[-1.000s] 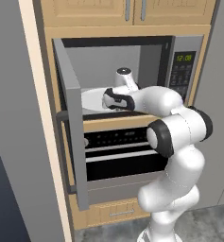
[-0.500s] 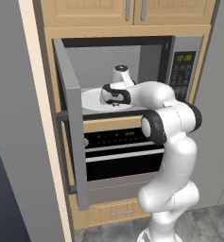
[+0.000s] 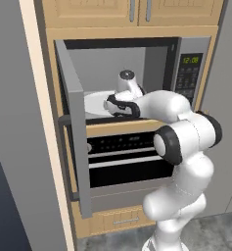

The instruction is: Place the microwavable item in the microwave. Then, close the microwave door and press the start button.

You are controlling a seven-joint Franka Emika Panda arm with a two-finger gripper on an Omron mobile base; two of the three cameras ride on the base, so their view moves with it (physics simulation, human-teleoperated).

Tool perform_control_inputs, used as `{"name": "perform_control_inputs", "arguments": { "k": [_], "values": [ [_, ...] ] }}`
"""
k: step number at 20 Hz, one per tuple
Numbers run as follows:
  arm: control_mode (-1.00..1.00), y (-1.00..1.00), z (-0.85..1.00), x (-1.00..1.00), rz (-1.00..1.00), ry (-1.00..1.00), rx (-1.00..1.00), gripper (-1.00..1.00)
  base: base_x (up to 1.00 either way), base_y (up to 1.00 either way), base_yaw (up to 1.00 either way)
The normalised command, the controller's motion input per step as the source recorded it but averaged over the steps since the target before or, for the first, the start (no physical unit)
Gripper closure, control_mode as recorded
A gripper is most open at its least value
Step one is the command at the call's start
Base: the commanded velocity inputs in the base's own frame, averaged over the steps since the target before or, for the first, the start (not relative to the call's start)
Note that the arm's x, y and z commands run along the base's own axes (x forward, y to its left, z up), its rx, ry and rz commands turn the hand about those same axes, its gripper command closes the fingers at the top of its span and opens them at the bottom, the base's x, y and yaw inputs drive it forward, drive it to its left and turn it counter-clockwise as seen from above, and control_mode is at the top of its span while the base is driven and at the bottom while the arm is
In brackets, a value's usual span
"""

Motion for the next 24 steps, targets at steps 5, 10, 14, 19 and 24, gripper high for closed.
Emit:
{"name": "perform_control_inputs", "arguments": {
  "k": [5,10,14,19,24],
  "values": [
    [-1.0,0.0,0.35,-1.0,0.0,-0.26,0.0,-1.0,0.0,0.0,0.0],
    [-1.0,0.0,0.66,-1.0,0.0,-0.12,-0.05,-1.0,0.0,0.0,0.0],
    [-1.0,0.0,1.0,-1.0,0.05,-0.06,-0.11,-1.0,0.0,0.0,0.0],
    [-1.0,0.0,0.77,-1.0,0.02,0.0,-0.05,-1.0,0.0,0.0,0.0],
    [-1.0,0.0,0.23,-1.0,0.01,-0.03,-0.04,-1.0,0.0,0.0,0.0]
  ]
}}
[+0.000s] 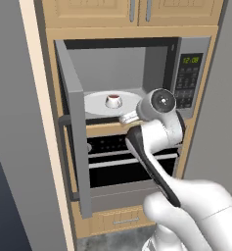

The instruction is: Place the microwavable item in the microwave. Then, close the microwave door and press the start button.

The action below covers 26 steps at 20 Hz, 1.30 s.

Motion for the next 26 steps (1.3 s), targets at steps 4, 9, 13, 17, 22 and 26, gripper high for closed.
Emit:
{"name": "perform_control_inputs", "arguments": {
  "k": [4,9,13,17,22,26],
  "values": [
    [-1.0,0.0,0.06,-1.0,0.02,-0.12,-0.09,-1.0,0.0,0.0,0.0],
    [-1.0,0.0,0.16,-1.0,0.0,-0.3,-0.11,-1.0,0.0,0.0,0.0],
    [-1.0,0.0,0.2,-1.0,0.0,-0.36,-0.14,-1.0,0.0,0.0,0.0],
    [-1.0,0.0,0.04,-1.0,0.0,-0.36,-0.14,-1.0,0.0,0.0,0.0],
    [-1.0,0.0,-0.01,-1.0,0.0,-0.33,-0.08,-1.0,0.0,0.0,0.0],
    [-1.0,0.01,-0.03,-1.0,0.0,-0.27,-0.07,-1.0,0.0,0.0,0.0]
  ]
}}
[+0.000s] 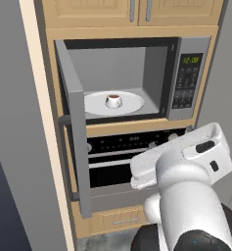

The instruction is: Place the microwavable item in the microwave. Then, close the microwave door and press the start button.

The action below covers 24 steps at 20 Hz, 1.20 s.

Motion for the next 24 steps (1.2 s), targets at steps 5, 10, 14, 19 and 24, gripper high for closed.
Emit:
{"name": "perform_control_inputs", "arguments": {
  "k": [5,10,14,19,24],
  "values": [
    [-1.0,0.61,-0.24,-0.88,0.01,-0.13,-0.19,-1.0,0.0,0.0,0.0],
    [-1.0,1.0,-0.56,-0.05,0.0,-0.07,-0.43,-1.0,0.0,0.0,0.0],
    [-1.0,1.0,-0.83,0.39,0.0,0.04,-0.4,-1.0,0.0,0.0,0.0],
    [-1.0,1.0,-0.89,0.96,0.0,0.18,-0.33,-1.0,0.0,0.0,0.0],
    [-1.0,1.0,-0.8,1.0,0.0,0.21,-0.29,-1.0,0.0,0.0,0.0]
  ]
}}
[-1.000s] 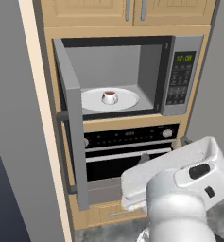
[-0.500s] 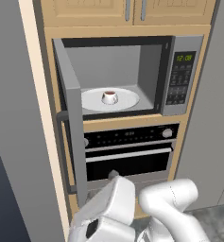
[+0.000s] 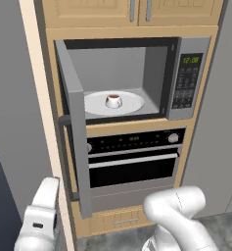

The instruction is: Place the microwavable item in the microwave. Then, close the microwave door and press the start button.

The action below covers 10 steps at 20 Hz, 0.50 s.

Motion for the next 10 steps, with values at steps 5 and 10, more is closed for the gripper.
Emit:
{"name": "perform_control_inputs", "arguments": {
  "k": [5,10],
  "values": [
    [-1.0,0.61,-0.53,1.0,-0.06,0.21,-0.18,-1.0,0.0,0.0,0.0],
    [-1.0,-0.42,-0.21,0.84,-0.09,0.25,-0.01,-1.0,0.0,0.0,0.0]
  ]
}}
